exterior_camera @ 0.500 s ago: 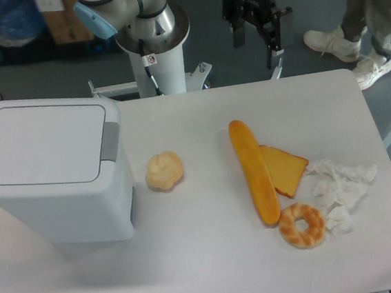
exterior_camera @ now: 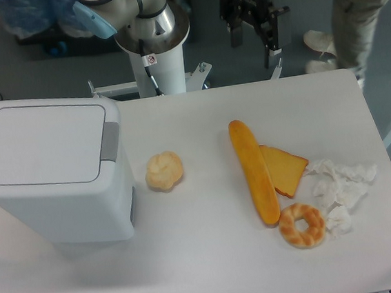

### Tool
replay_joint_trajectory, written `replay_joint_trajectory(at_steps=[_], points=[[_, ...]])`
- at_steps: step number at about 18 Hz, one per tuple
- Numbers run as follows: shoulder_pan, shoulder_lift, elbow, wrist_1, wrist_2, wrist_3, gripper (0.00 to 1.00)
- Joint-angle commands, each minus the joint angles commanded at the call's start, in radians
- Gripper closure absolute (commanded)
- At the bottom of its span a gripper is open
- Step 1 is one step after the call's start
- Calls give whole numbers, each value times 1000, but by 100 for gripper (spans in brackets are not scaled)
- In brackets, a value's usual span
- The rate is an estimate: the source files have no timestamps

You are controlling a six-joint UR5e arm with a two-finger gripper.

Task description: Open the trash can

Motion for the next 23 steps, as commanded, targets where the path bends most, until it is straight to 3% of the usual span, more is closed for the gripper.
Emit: replay_joint_trajectory(at_steps=[2, 9, 14, 19, 23], points=[[0, 2, 0, -2, -2, -11, 0], [-23, 5, 2, 3, -32, -282, 0], [-63, -2, -2, 75, -117, -588, 0], [-124, -35, 5, 161, -117, -825, 0], [-161, -72, 25, 190, -118, -1082, 0]])
